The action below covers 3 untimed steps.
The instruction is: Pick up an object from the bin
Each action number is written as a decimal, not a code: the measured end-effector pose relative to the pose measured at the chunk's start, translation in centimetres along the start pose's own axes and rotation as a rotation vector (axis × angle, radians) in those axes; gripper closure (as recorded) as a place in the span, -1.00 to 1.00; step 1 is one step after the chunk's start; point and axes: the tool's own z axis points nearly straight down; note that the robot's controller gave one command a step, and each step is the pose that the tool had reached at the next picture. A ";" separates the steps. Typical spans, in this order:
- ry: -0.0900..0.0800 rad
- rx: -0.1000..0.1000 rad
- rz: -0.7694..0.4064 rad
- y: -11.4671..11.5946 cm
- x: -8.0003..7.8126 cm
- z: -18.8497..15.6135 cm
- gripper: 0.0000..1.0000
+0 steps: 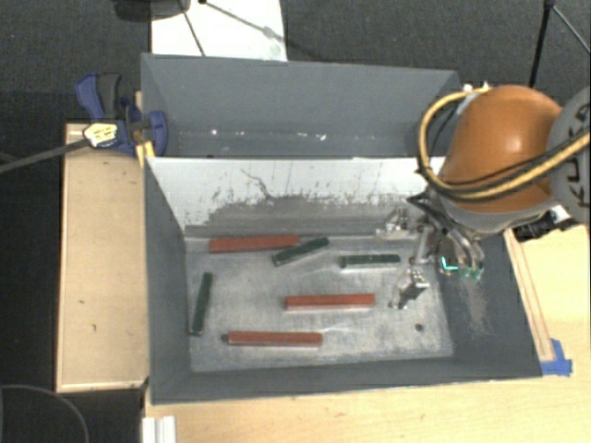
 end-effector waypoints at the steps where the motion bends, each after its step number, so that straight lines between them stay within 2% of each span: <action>1: -0.009 0.000 0.000 0.0 -0.2 -0.4 -1.00; 2: -0.009 0.000 -0.198 1.6 1.6 14.3 1.00; 3: -0.010 0.001 -0.198 1.6 1.6 14.4 -1.00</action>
Offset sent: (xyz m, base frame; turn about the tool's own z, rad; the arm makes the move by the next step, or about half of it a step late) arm -0.0188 0.0160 -0.1468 -0.1996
